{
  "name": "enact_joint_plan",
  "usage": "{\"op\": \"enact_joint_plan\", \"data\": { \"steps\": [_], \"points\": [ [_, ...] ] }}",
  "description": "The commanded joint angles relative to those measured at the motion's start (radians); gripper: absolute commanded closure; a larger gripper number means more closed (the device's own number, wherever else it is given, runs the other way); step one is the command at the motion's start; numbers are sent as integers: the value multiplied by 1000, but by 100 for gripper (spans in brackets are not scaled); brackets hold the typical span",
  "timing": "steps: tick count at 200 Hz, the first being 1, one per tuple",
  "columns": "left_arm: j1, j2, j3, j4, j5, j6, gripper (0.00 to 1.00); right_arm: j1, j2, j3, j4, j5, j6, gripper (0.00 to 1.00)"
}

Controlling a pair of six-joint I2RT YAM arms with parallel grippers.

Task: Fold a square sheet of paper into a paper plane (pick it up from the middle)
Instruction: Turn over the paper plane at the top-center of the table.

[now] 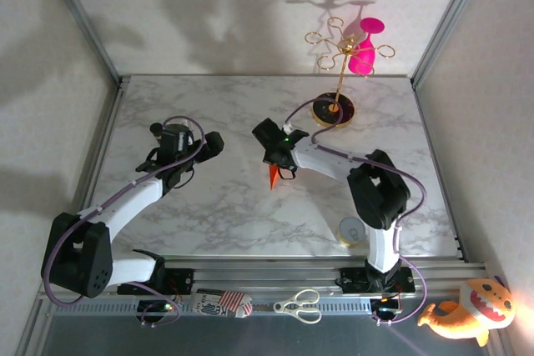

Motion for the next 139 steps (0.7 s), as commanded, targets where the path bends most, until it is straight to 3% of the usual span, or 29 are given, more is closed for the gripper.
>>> {"op": "enact_joint_plan", "data": {
  "steps": [1, 37, 77, 116, 139],
  "points": [
    [33, -31, -20, 12, -1, -65, 1, -15, -39, -85, 313, -172, -122, 97],
    [60, -23, -76, 90, 172, -118, 4, -39, 8, -167, 616, -425, -160, 97],
    [59, 12, -184, 275, 346, -207, 11, -50, 61, -207, 776, -553, -171, 97],
    [51, 100, -263, 462, 450, -308, 38, -82, 70, -303, 892, -632, -142, 97],
    [34, 157, -265, 510, 468, -328, 49, -90, 75, -343, 920, -652, -135, 97]
  ]
}}
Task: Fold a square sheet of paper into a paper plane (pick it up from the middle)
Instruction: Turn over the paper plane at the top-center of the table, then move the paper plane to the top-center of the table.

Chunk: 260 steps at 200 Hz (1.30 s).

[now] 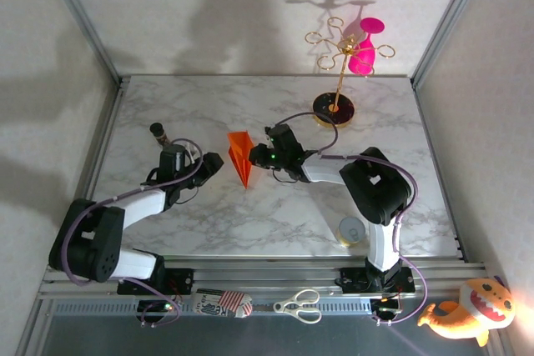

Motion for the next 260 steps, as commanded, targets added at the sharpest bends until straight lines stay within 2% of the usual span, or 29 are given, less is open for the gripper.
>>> {"op": "enact_joint_plan", "data": {
  "steps": [1, 63, 129, 227, 260],
  "points": [
    [-17, 47, -7, 135, 72, -57, 49, -12, 18, -41, 90, -61, 5, 97],
    [-29, 204, 65, 200, 141, -86, 65, -50, 27, -101, 137, -94, 21, 97],
    [-41, 338, 179, 211, 196, -69, 66, -57, 37, -112, 125, -95, 22, 96],
    [-72, 449, 316, 44, 172, 37, 71, -60, 46, -115, 120, -104, 19, 96],
    [-81, 479, 352, 7, 159, 59, 82, -61, 49, -108, 115, -107, 20, 94]
  ]
}}
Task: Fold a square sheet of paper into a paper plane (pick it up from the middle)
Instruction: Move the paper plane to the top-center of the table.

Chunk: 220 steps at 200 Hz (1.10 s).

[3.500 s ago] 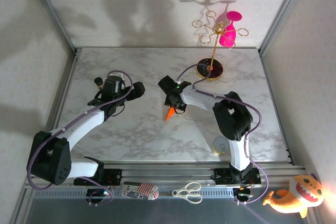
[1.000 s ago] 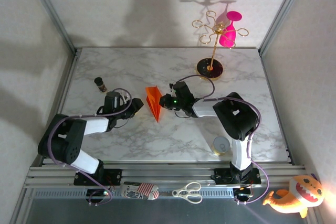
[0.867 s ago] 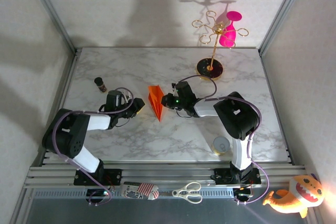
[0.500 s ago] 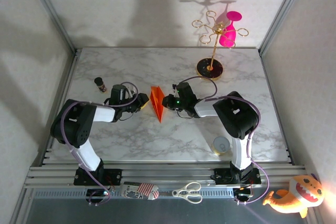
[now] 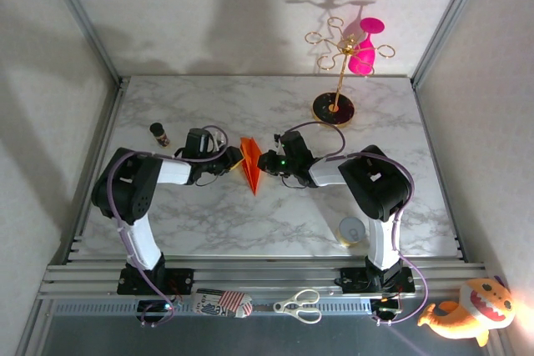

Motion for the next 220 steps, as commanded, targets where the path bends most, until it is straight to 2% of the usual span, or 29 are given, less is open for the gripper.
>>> {"op": "enact_joint_plan", "data": {
  "steps": [1, 26, 49, 88, 109, 129, 142, 177, 220],
  "points": [
    [-10, 28, 39, -56, -11, 44, 83, -6, 24, -1, 1, -15, 5, 94],
    [-10, 31, 45, -70, -20, 52, 92, -12, 32, 16, -23, -12, 3, 84],
    [-9, 32, 51, -81, -21, 61, 96, -20, 48, 50, -61, -10, -13, 77],
    [-9, 29, 60, -98, -19, 75, 99, -31, 77, 100, -97, -31, -43, 75],
    [-9, 28, 62, -102, -18, 78, 100, -35, 88, 117, -109, -46, -52, 78],
    [-10, 17, 59, -104, -26, 76, 100, -38, 82, 117, -112, -40, -54, 90],
    [-7, -6, 46, -104, -46, 67, 100, -41, 63, 102, -108, -21, -47, 95],
    [-9, -95, -24, -102, -148, 3, 100, -44, 6, 40, -64, 26, -22, 96],
    [-8, -146, -98, -58, -208, -58, 100, -46, 17, 21, -38, 22, 5, 96]
  ]
}}
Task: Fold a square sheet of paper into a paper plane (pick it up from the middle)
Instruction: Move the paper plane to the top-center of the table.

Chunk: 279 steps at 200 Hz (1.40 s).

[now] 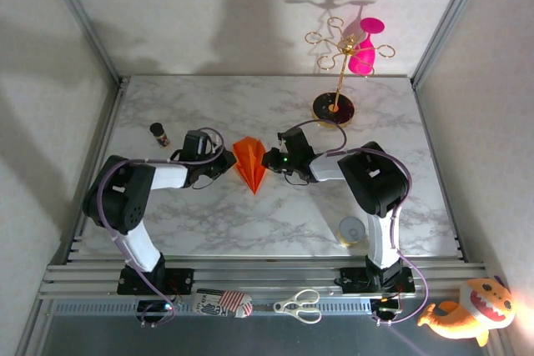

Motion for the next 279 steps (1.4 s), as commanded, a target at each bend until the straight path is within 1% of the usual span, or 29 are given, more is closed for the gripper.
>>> {"op": "enact_joint_plan", "data": {
  "steps": [1, 41, 75, 99, 132, 152, 175, 194, 213, 230, 250, 279],
  "points": [
    [-5, -36, -36, 22, -73, -46, 100, -7, -22, -28, 37, 14, 28, 96],
    [-8, -40, -101, 77, -112, -103, 100, -7, -27, -59, 67, 26, 59, 96],
    [-9, -27, -112, 102, -105, -131, 100, -7, -15, -69, 77, 12, 70, 96],
    [-9, -25, -85, 75, -85, -113, 93, -7, -8, -64, 75, -7, 68, 95],
    [-7, -64, -31, -24, -83, -39, 79, -7, 1, -53, 70, -36, 49, 95],
    [-8, -101, 1, -129, -85, 11, 73, -7, 3, -47, 70, -46, 44, 94],
    [-15, -152, 20, -224, -107, 54, 69, -7, 3, -39, 64, -49, 37, 94],
    [-35, -184, 30, -280, -117, 73, 68, -7, 7, -34, 60, -50, 35, 94],
    [-78, -192, 40, -303, -126, 70, 70, -6, 10, -32, 60, -50, 35, 94],
    [-111, -176, 51, -309, -134, 69, 69, -7, 12, -31, 57, -50, 34, 94],
    [-127, -146, 63, -311, -142, 70, 68, -6, 15, -30, 58, -51, 34, 94],
    [-138, -107, 83, -296, -110, 71, 67, -6, 15, -29, 56, -50, 34, 94]
  ]
}}
